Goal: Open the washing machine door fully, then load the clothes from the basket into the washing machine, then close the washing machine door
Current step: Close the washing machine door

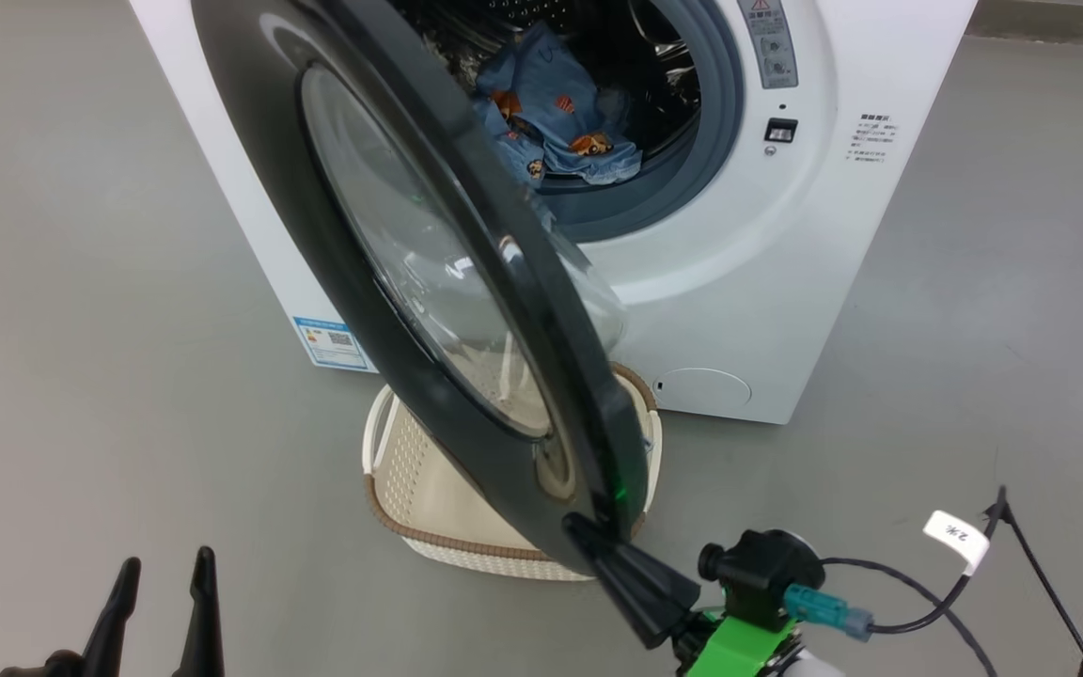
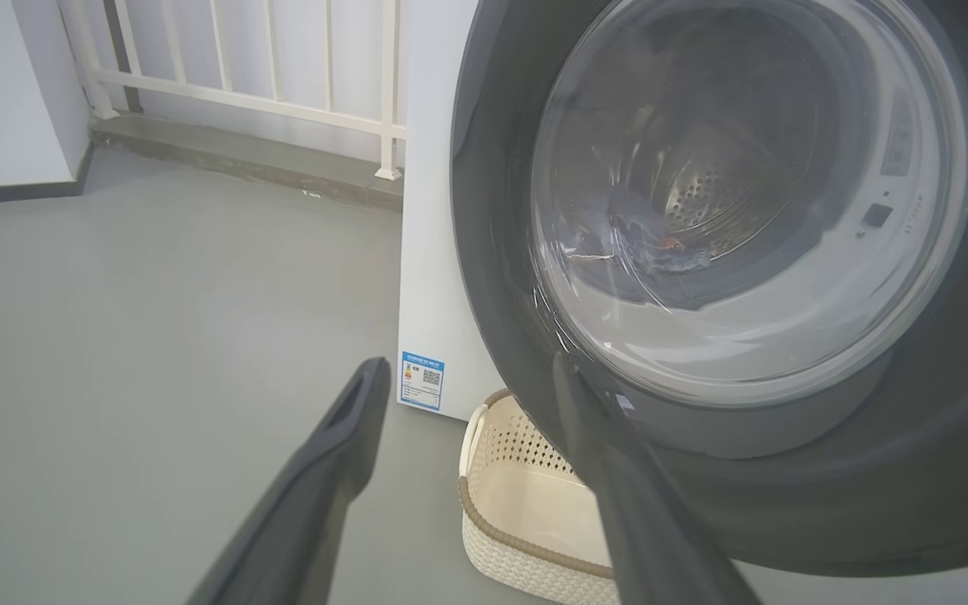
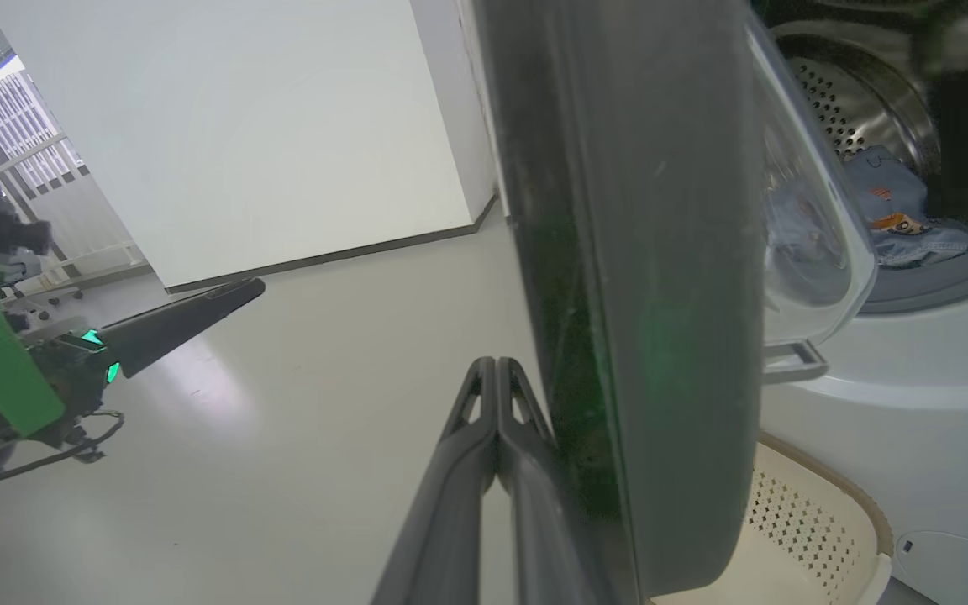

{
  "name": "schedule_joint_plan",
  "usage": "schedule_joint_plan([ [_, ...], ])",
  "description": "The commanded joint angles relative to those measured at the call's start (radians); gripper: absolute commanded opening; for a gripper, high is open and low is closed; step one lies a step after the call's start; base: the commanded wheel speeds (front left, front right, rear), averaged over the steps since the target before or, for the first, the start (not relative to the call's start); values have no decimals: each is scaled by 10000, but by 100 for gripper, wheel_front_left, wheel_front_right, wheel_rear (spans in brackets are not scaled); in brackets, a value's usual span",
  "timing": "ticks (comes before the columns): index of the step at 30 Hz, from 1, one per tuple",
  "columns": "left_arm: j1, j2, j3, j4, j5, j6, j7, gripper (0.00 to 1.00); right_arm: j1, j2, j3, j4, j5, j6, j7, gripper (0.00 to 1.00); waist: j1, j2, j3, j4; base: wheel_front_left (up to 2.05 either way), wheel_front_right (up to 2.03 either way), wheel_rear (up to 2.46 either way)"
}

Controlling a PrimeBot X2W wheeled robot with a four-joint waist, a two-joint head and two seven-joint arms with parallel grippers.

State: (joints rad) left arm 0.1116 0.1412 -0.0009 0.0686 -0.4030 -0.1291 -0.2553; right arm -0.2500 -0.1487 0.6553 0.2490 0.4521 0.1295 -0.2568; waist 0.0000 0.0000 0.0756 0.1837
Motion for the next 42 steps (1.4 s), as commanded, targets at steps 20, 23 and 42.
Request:
schedule_joint_plan([
  [20, -1248, -31, -463, -380, -58, -15, -65, 100, -1679, 115, -3297, 420, 193, 12, -49, 0, 0, 0, 1078, 181, 0, 0, 0],
  [23, -1495, -50, -611, -384, -64, -15, -65, 100, -2065, 22, -3673, 548, 168, 12, -49, 0, 0, 0, 1301, 277, 0, 0, 0],
  [42, -2795, -85, -1345, -584, -114, -15, -65, 100, -4779, -112, -5984, 1356, -151, 12, -49, 0, 0, 0, 2705, 869, 0, 0, 0],
])
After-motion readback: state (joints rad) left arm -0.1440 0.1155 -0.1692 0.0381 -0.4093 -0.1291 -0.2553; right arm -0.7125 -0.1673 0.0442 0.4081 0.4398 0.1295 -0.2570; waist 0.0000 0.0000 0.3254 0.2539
